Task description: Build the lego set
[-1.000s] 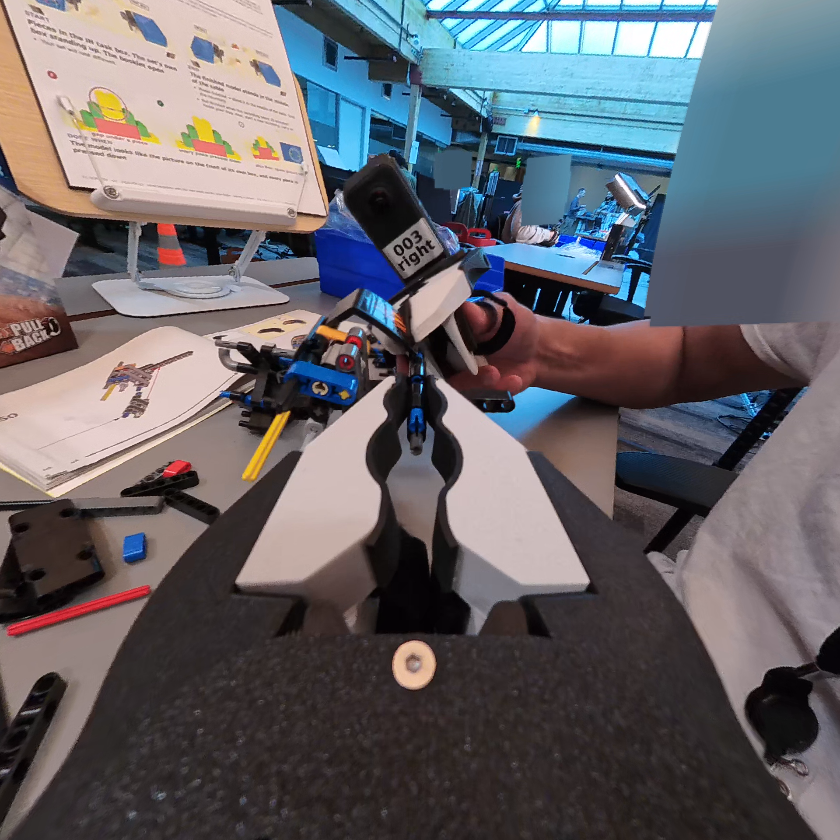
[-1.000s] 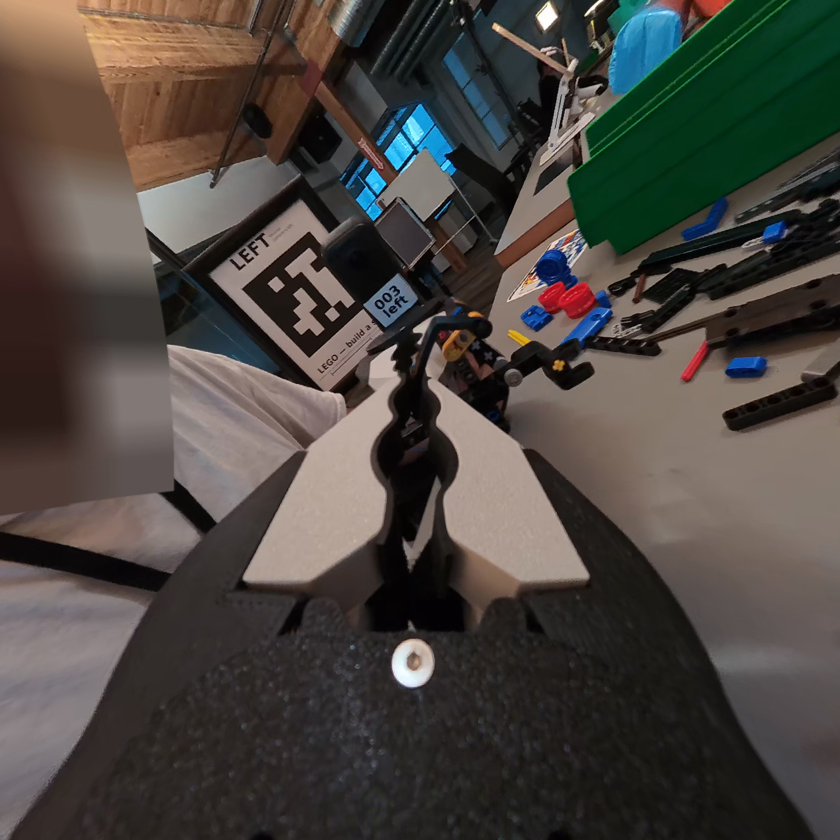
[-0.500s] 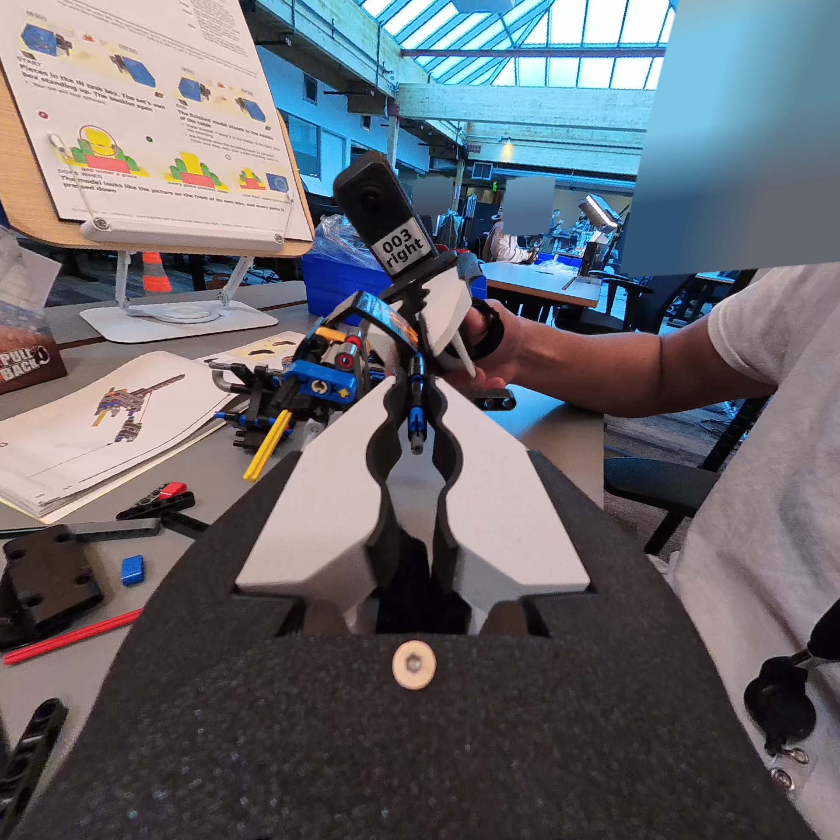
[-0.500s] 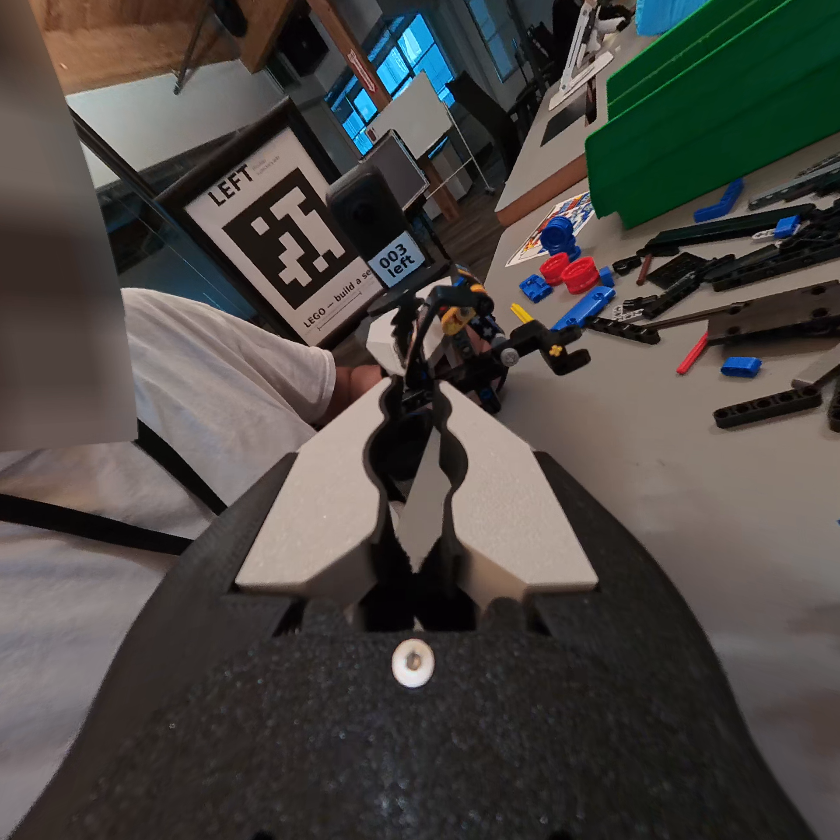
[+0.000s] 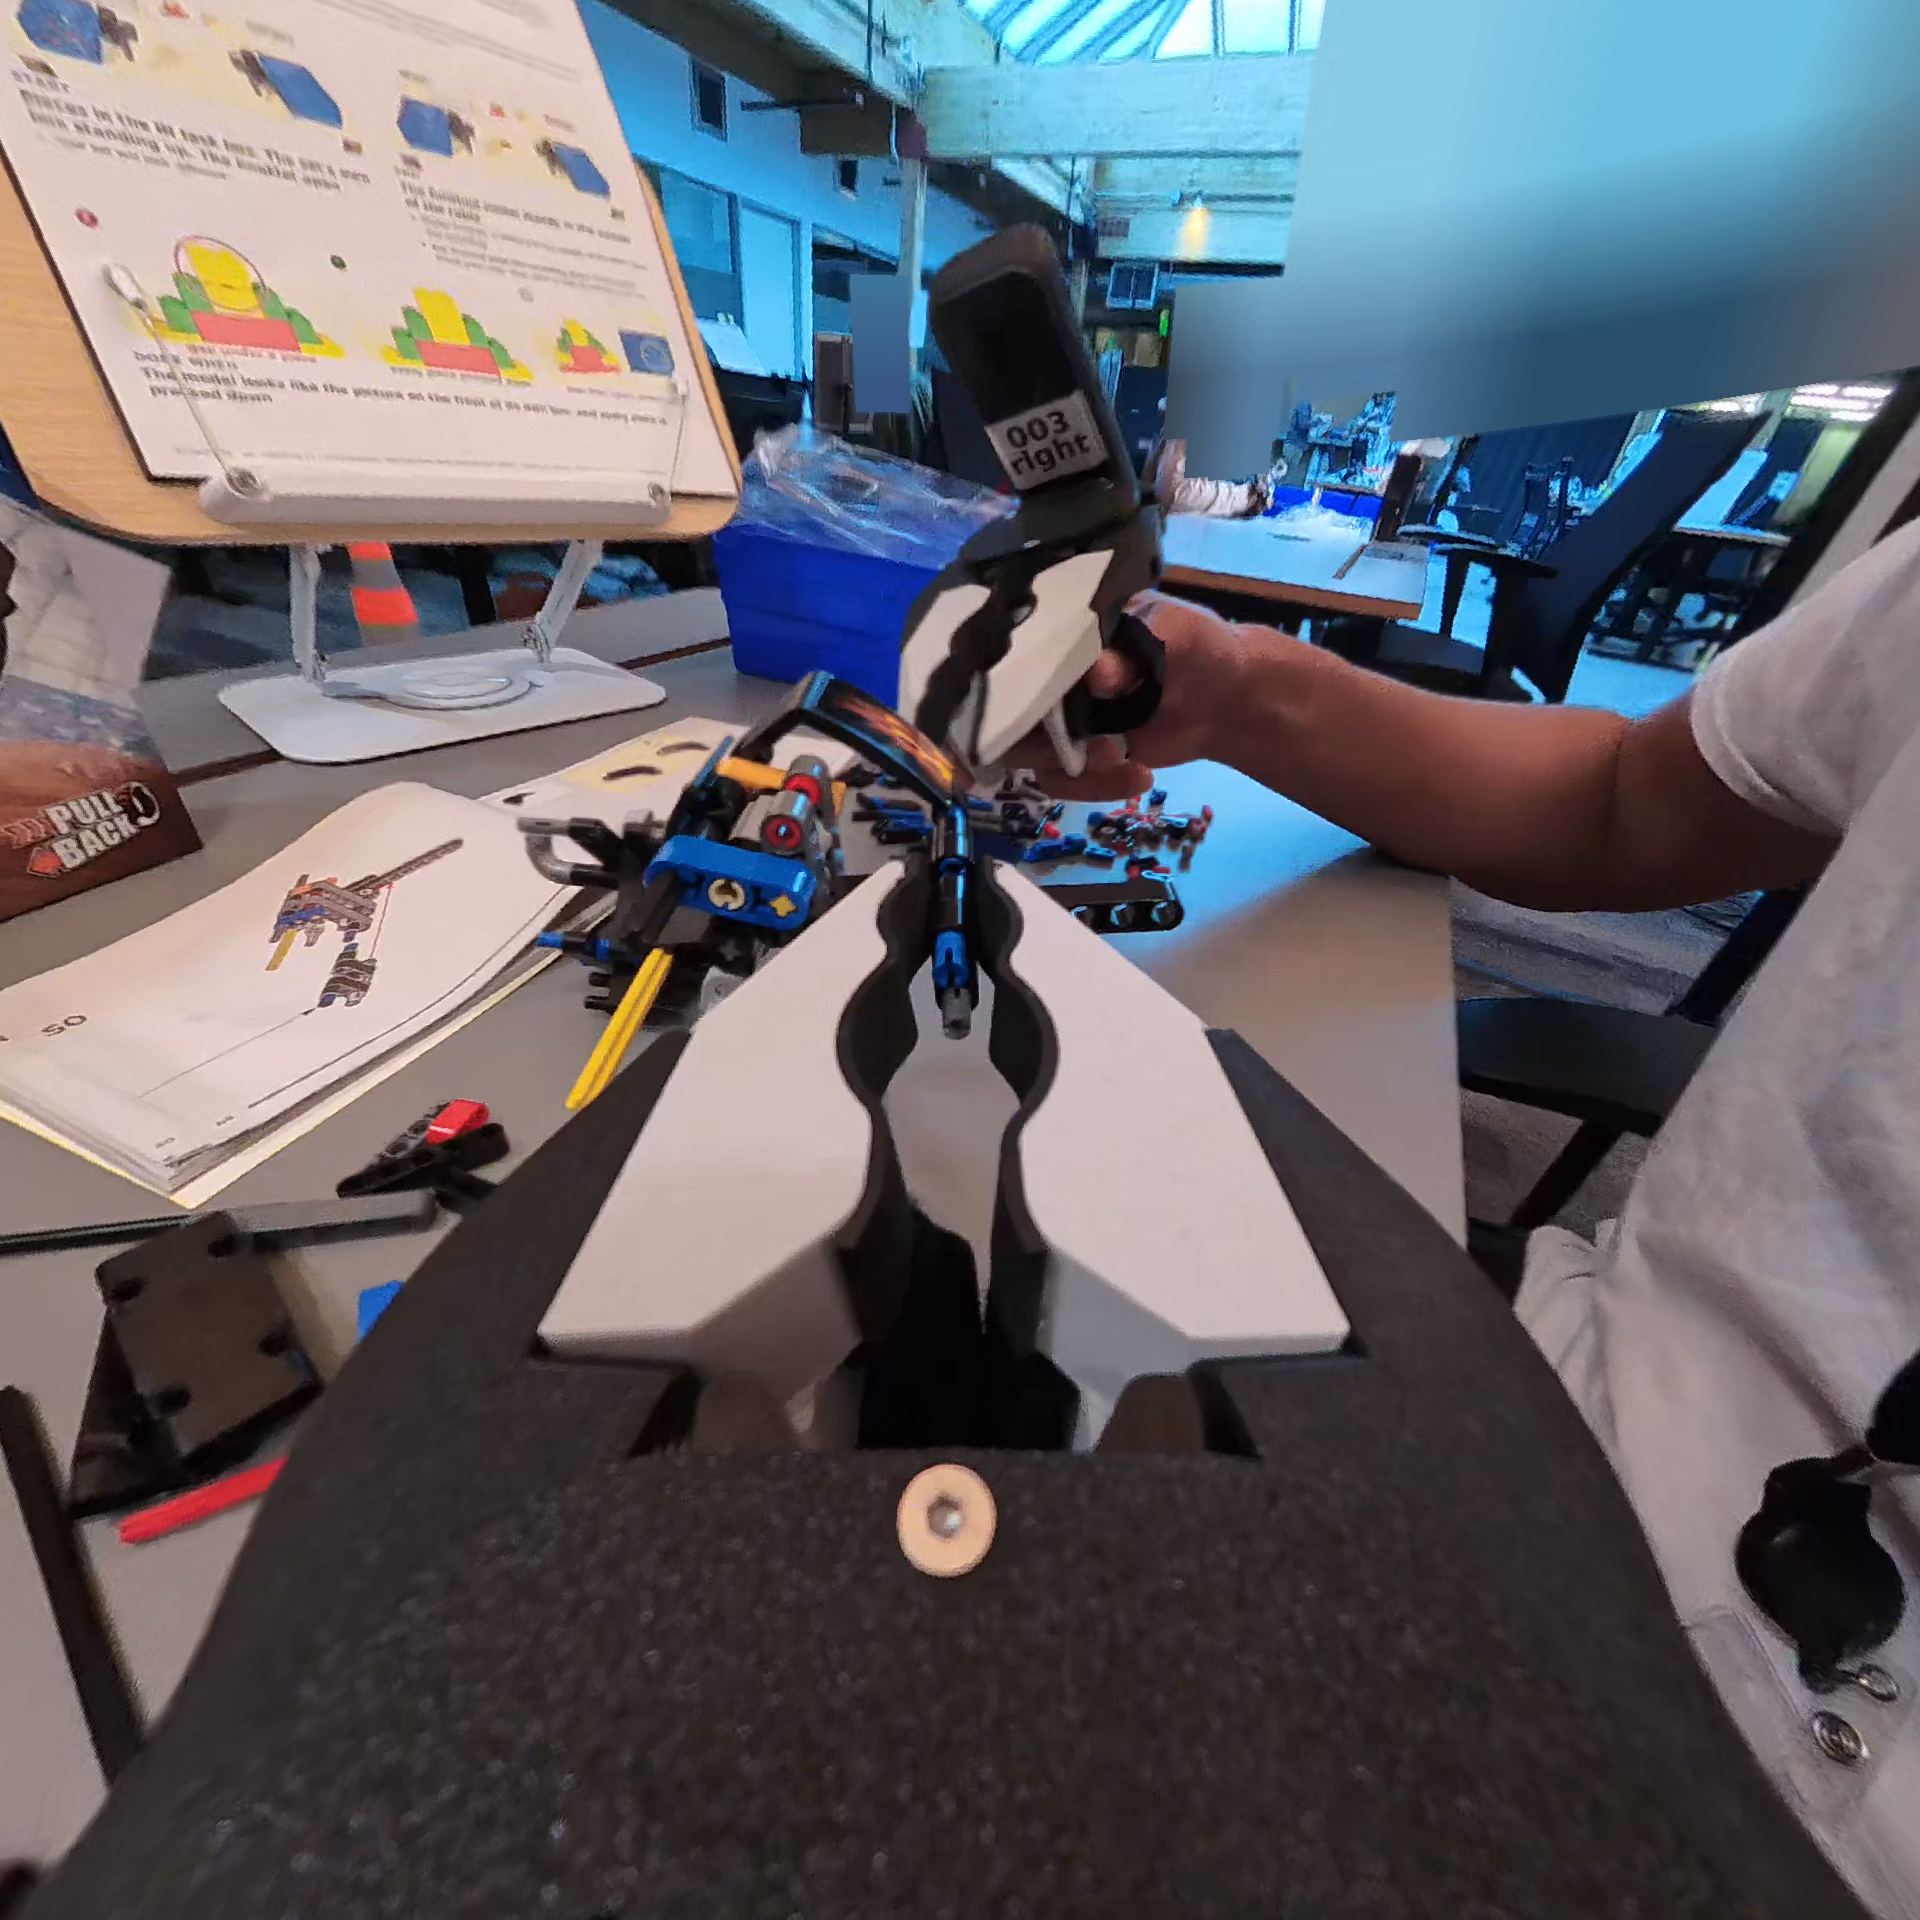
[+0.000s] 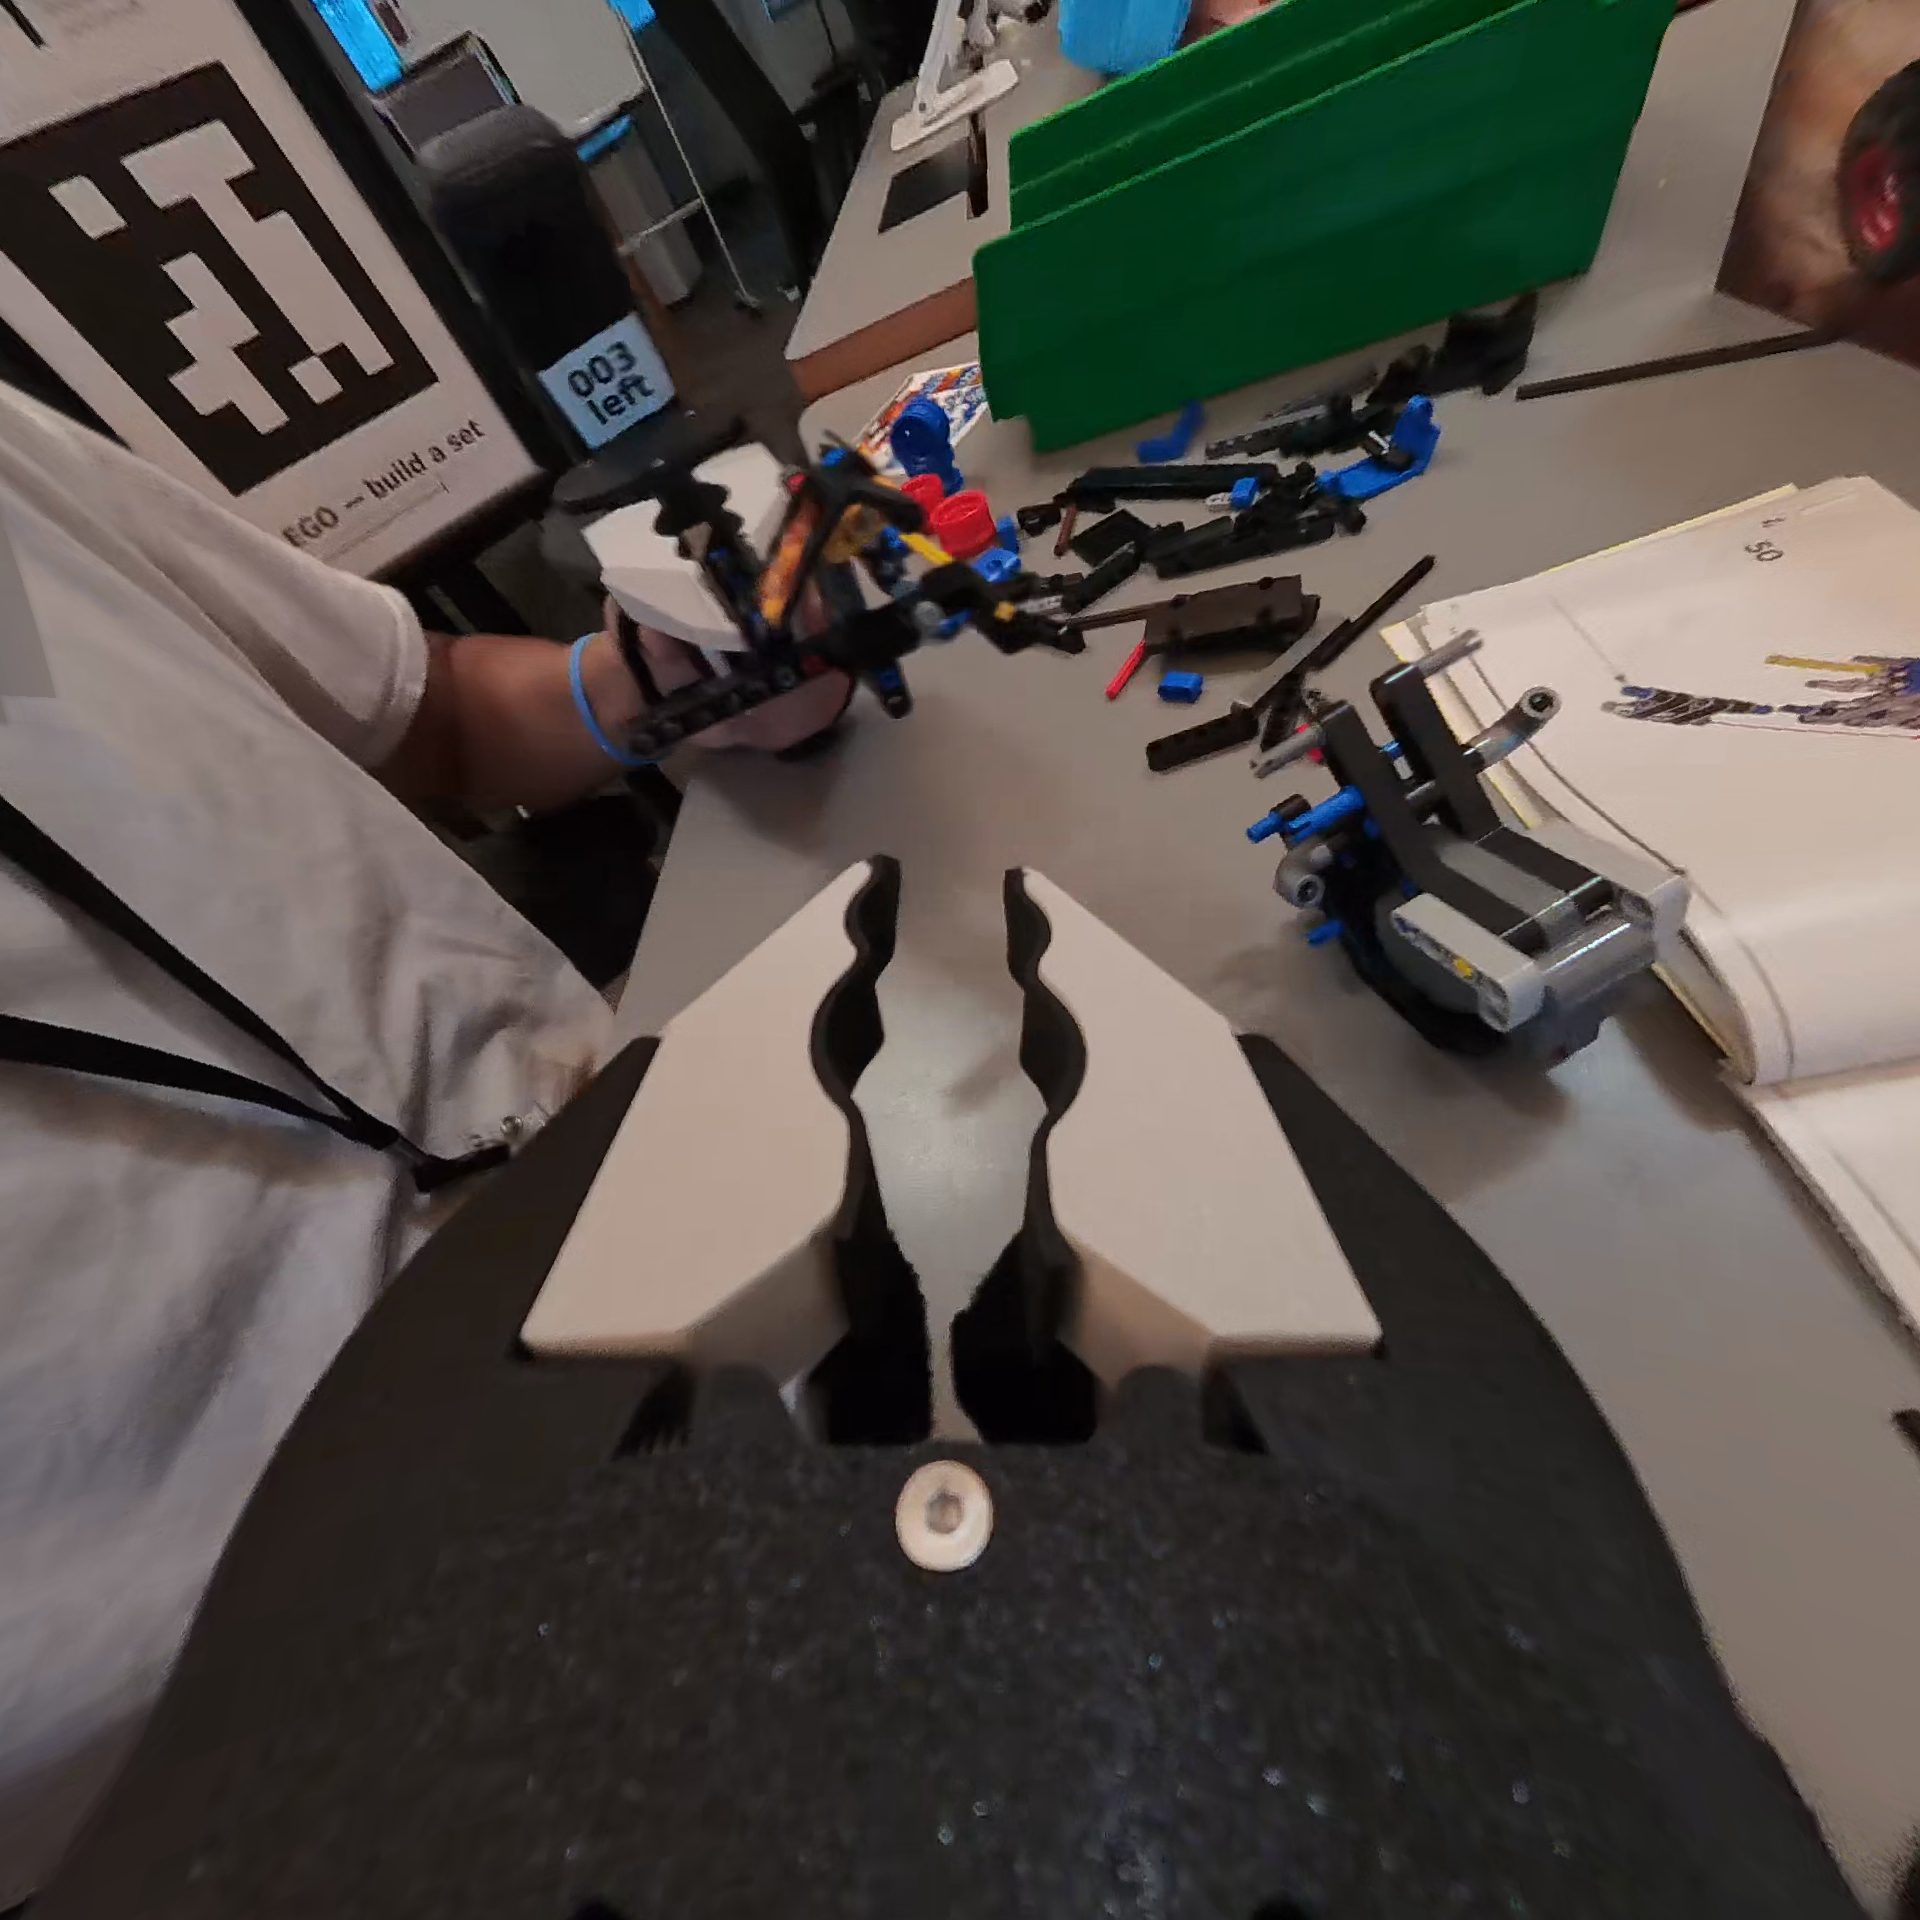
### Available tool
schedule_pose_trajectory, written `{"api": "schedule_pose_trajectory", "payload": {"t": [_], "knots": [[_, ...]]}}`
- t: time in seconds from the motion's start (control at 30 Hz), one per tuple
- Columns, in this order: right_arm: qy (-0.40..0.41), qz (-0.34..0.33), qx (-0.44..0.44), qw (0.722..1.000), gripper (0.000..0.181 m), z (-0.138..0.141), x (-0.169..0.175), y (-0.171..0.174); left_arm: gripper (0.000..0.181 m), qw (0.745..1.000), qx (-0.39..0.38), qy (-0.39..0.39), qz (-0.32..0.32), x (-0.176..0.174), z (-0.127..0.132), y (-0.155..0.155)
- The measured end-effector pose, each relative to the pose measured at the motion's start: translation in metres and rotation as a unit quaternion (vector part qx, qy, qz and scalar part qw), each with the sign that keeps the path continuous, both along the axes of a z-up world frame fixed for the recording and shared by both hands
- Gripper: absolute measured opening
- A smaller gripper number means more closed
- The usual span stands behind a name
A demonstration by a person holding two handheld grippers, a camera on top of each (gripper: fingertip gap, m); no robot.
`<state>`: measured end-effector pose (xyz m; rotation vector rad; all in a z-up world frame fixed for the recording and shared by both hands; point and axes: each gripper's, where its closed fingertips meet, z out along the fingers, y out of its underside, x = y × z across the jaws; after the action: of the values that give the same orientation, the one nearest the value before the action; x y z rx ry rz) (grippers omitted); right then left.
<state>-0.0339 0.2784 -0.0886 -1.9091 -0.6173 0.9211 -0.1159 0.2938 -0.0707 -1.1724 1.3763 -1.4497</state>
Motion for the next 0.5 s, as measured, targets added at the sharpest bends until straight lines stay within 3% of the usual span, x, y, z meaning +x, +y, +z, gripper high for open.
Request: {"api": "schedule_pose_trajectory", "payload": {"t": [0.13,0.3,0.43,0.5], "knots": [[0.037,0.006,-0.001,0.999,0.02,0.0,0.0,0.003,0.005,0.999,-0.006,0.035,-0.038,0.039,0.008,0.01],[0.096,-0.011,0.009,0.995,0.02,0.006,0.009,0.006,0.005,0.996,0.006,0.023,-0.085,0.079,0.011,0.008],[0.156,-0.021,0.007,0.987,0.021,0.011,0.016,0.012,0.005,0.994,-0.03,0.012,-0.106,0.084,0.002,0.004],[0.156,-0.016,0.009,0.988,0.022,0.008,0.014,0.012,0.005,0.994,-0.012,0.011,-0.104,0.08,0.0,0.004]]}}
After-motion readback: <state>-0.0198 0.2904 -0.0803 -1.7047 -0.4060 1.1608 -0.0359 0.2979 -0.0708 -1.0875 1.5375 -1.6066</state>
